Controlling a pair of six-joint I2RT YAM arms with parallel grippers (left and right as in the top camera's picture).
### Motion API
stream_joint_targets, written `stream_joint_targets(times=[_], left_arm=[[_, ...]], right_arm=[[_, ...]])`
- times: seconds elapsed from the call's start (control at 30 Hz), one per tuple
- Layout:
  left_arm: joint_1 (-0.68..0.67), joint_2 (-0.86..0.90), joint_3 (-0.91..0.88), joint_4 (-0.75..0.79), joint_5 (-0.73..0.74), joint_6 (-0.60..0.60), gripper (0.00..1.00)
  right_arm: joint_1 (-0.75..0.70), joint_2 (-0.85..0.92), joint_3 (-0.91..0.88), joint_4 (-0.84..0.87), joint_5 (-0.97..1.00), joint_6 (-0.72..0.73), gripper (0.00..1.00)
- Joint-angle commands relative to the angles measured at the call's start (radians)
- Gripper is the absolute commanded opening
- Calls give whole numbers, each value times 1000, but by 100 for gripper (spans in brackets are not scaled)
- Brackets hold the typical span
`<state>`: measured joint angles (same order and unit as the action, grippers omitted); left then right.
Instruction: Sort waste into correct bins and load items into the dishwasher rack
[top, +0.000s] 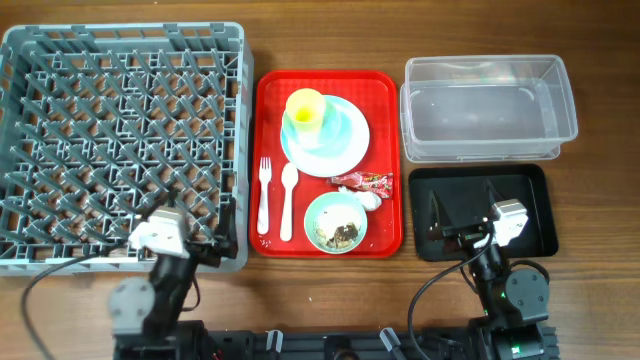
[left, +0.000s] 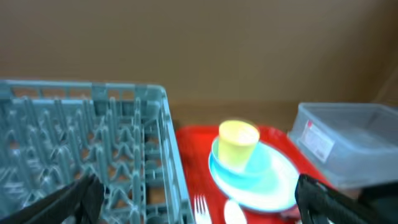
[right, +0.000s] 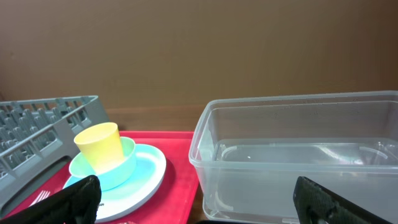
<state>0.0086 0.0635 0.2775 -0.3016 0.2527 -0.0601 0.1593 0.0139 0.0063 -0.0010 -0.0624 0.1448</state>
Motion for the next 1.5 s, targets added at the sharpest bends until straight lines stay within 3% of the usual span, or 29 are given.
stream_joint_targets(times=[0.0,0.1,0.23,0.3,0.37,0.4,0.43,0.47,0.7,0.8,0.83,0.93,1.13,1.47], left_arm=[[6,174,294,-183,10,-12,100],[6,437,586,-425,98,-13,100],[6,776,968,-703,355,-77,100],[6,910,1110,-766,383,-77,100],[6,976,1138,-747,384,-77,100],[6,1010,1138,-743,386,-80,65],[5,1039,1137,-756,386,-92,12],[-2,1067,1135,-777,377,-125,4],[-275,1255,1121,-878,-127,-331,5],[-399,1359,1112,-869,-234,-396,21],[-429,1403,1112,-866,-247,-397,31],[-479,1537,1112,-846,-247,-398,34],[-489,1696,1111,-805,-243,-424,34],[-515,1756,1084,-758,-291,-481,33]], right_arm=[[1,0,-1,2,5,-7,100],[1,0,-1,2,5,-8,100],[1,0,-1,2,5,-8,100],[1,0,-1,2,5,-8,100],[1,0,-1,2,5,-7,100],[1,0,-1,2,5,-8,100],[1,0,-1,2,5,-8,100],[1,0,-1,2,5,-8,100],[1,0,-1,2,5,-7,100],[1,0,-1,2,5,-8,100],[1,0,-1,2,5,-8,100],[1,0,-1,2,5,-7,100],[1,0,-1,2,5,-8,100],[1,0,-1,2,5,-8,100]])
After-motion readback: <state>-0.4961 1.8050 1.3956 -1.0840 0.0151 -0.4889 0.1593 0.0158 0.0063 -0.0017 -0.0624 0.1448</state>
